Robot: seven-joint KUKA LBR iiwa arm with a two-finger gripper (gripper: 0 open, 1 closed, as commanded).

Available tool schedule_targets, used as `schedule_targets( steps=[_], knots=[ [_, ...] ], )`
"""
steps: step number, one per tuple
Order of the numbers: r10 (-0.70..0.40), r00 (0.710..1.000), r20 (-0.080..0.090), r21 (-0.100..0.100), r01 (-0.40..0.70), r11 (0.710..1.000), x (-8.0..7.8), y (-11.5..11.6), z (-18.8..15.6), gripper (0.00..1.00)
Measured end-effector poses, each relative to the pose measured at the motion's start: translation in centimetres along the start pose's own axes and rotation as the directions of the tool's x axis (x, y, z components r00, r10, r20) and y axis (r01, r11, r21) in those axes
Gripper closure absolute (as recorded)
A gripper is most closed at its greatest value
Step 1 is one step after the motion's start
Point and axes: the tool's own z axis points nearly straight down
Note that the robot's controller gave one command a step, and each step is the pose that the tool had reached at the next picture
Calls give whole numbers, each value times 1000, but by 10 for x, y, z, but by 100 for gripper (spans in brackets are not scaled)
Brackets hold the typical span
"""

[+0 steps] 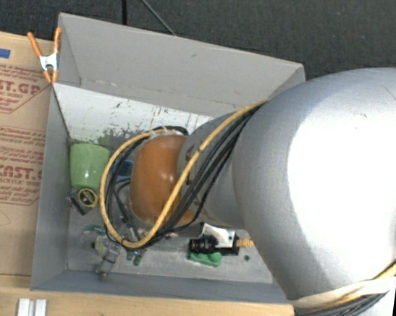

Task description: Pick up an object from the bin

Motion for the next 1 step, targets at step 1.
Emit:
schedule_targets(
  steps=[1],
  knots=[
    [0,1000,-2,1,0,1000,0,0,0,100]
  ],
)
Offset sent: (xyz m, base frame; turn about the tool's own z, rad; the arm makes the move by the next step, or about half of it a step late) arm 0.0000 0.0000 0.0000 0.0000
